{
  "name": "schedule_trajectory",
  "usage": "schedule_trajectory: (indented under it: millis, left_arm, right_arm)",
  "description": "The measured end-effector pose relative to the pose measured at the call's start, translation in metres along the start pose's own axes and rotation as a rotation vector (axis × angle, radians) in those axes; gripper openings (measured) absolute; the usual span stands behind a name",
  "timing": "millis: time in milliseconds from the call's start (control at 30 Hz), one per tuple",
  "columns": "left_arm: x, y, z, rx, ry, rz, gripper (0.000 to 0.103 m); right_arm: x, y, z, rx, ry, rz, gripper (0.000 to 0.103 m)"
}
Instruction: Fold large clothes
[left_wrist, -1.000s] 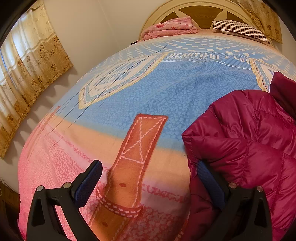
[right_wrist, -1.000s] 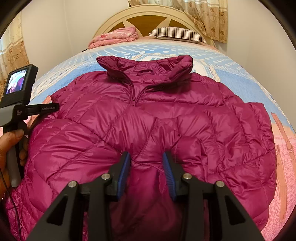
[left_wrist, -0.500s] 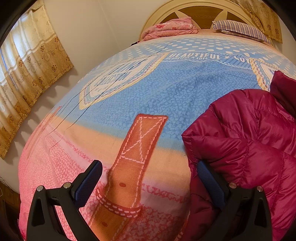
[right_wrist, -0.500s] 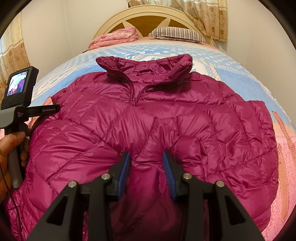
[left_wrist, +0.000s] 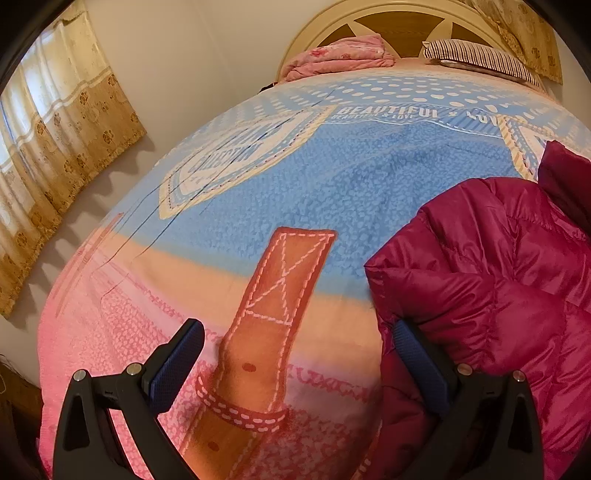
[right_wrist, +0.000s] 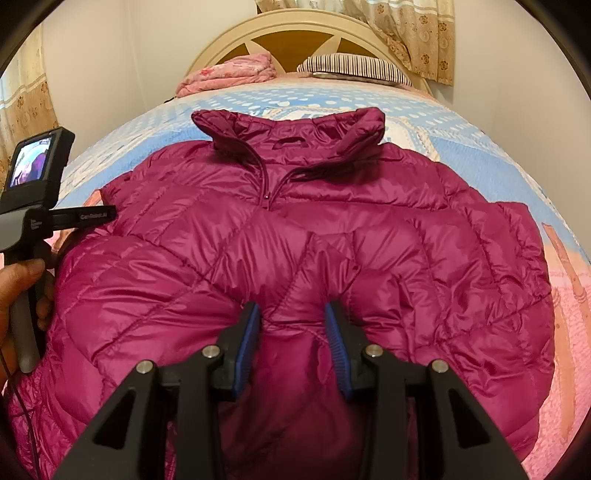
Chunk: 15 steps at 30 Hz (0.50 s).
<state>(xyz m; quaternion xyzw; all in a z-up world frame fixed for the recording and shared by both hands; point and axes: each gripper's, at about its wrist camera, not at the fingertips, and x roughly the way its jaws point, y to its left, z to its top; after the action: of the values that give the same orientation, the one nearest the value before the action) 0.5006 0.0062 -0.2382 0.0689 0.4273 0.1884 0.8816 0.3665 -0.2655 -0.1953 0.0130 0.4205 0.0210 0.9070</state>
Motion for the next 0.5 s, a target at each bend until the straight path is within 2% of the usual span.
schedule_trajectory:
  millis: [100,133,167,233,333,500]
  left_arm:
    - [-0.013,0.006,0.004,0.017,-0.002,0.003,0.102]
    - [-0.019,0.008,0.007,0.020,0.001,-0.012,0.102]
    - [-0.028,0.012,0.012,0.019,-0.005,-0.043,0.102]
    - [-0.051,0.014,0.027,0.036,-0.047,-0.087,0.102]
    - [-0.072,0.005,0.048,0.071,-0.093,-0.143,0.102]
    - [-0.067,-0.034,0.079,0.095,-0.058,-0.215,0.102]
  right_arm:
    - [-0.007,-0.003,0.007,0.004,0.027,0.016,0.041]
    - [-0.011,-0.006,0.010,0.012,0.035,0.032,0.048]
    - [-0.018,-0.011,0.017,0.020,0.033,0.053,0.062]
    - [-0.030,-0.019,0.033,0.002,-0.005,0.030,0.073]
    - [-0.031,-0.040,0.065,-0.005,-0.030,-0.018,0.076]
    - [0.005,-0.075,0.115,0.048,-0.015,-0.072,0.076]
